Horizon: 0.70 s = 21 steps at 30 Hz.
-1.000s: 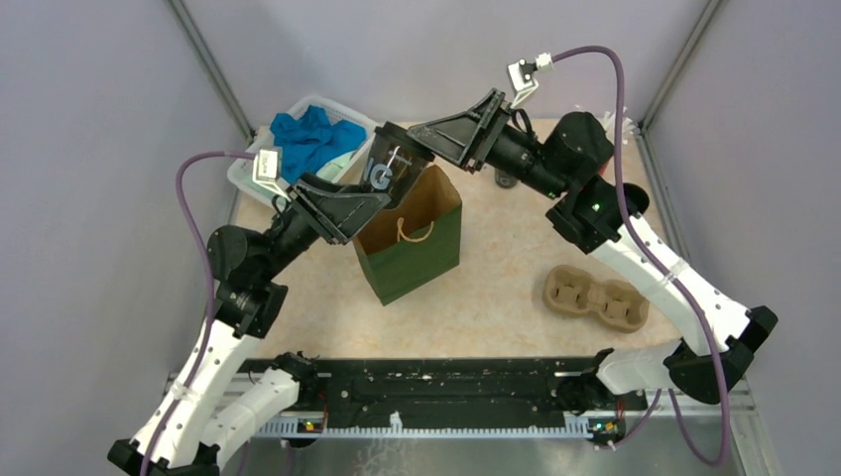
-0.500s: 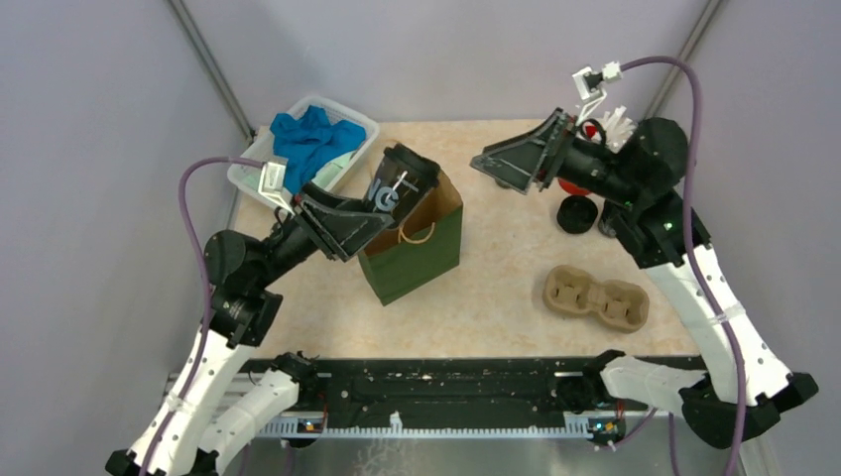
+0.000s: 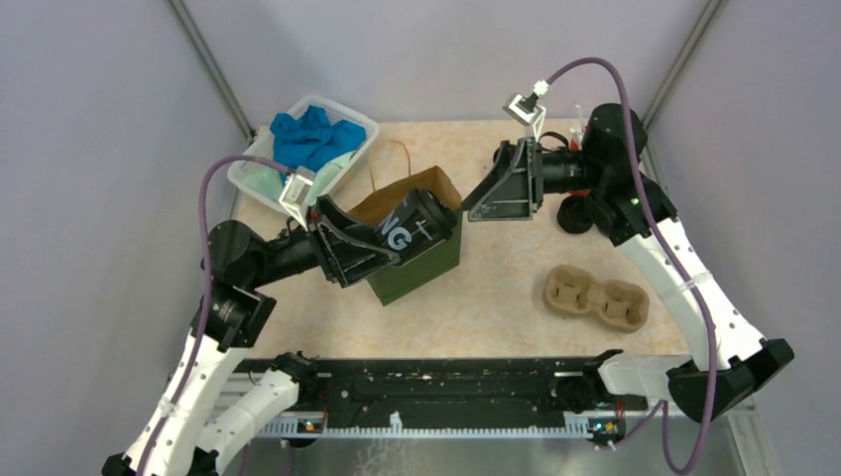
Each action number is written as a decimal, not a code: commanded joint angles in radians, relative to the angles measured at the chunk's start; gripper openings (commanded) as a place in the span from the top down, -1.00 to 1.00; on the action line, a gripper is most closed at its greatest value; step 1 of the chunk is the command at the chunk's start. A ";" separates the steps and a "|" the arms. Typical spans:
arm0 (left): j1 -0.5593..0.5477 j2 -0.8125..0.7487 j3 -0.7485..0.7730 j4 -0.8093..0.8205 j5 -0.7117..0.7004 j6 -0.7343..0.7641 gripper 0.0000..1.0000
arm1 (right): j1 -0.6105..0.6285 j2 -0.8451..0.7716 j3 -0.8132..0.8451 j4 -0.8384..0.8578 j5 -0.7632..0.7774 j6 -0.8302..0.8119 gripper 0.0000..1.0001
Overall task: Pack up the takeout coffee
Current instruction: Adjust the coffee cup.
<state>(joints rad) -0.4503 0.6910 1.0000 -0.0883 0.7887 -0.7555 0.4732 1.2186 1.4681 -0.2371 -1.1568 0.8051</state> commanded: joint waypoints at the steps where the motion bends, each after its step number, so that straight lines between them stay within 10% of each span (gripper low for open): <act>1: 0.001 0.018 0.033 -0.011 0.085 0.018 0.03 | 0.038 -0.001 0.054 -0.015 -0.022 -0.043 -0.97; 8: 0.001 0.035 0.034 -0.017 0.109 0.021 0.04 | 0.081 0.039 0.072 -0.056 -0.003 -0.056 -0.64; 21: 0.001 0.060 0.035 -0.001 0.123 0.016 0.07 | 0.143 0.079 0.086 -0.107 0.050 -0.105 -0.61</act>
<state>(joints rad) -0.4496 0.7429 1.0004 -0.1352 0.8978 -0.7517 0.5911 1.2968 1.5150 -0.3656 -1.1145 0.7147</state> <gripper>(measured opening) 0.671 0.827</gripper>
